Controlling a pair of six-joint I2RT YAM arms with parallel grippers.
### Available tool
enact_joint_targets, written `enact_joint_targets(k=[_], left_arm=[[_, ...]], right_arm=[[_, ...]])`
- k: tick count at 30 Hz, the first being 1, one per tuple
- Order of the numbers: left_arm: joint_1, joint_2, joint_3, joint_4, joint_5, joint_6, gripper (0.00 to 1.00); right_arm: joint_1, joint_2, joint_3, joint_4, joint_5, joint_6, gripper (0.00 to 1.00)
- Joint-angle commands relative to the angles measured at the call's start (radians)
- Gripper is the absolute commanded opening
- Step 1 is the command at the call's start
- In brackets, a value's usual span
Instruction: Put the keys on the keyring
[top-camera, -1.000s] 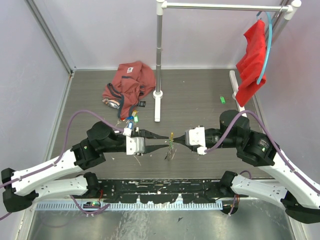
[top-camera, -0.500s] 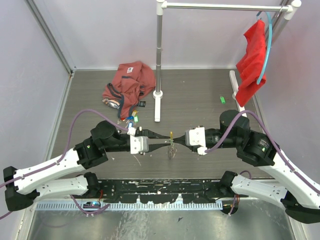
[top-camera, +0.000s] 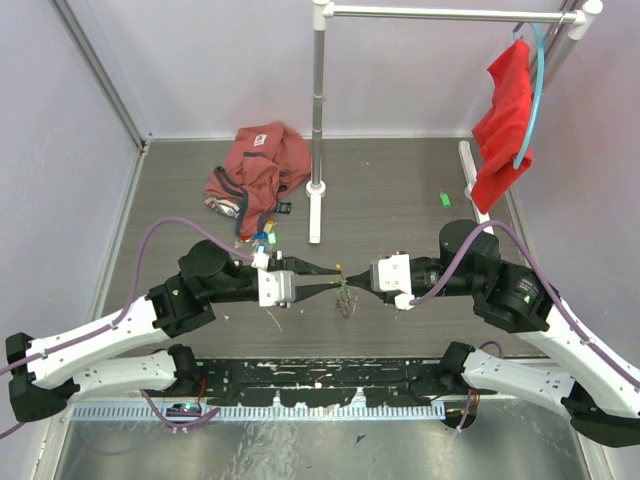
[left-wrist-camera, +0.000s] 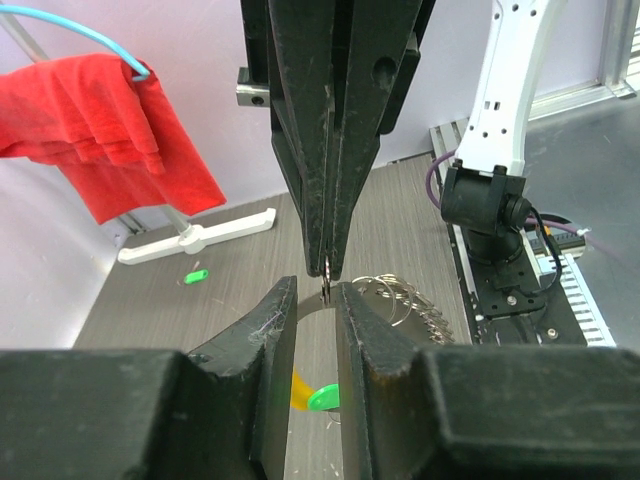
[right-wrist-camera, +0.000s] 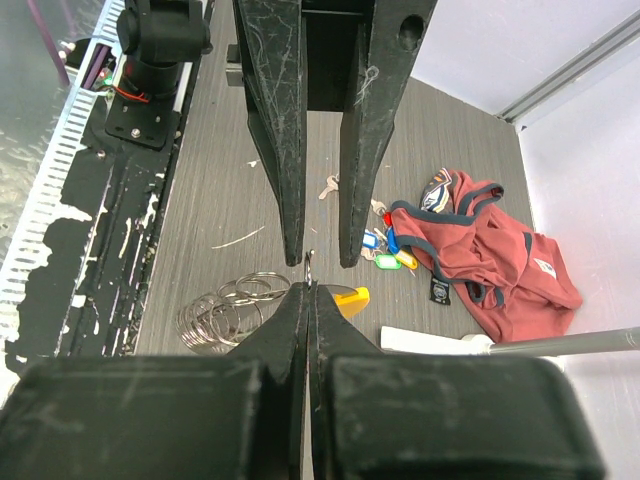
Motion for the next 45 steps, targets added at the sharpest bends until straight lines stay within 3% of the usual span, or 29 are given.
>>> enact_joint_targets(k=[1,36,45], left_arm=[[-0.003,0.004,0.032,0.033,0.006,0.002,0.29],[-0.003,0.024,0.045,0.031,0.009,0.002,0.2],[-0.004,0.024,0.043,0.033,0.009,0.002,0.0]], right_arm=[[0.002,-0.007,0.03,0.063,-0.021,-0.003,0.01],[0.002,0.0,0.019,0.073,-0.028,0.0,0.01],[0.002,-0.001,0.018,0.069,-0.017,0.0,0.01]])
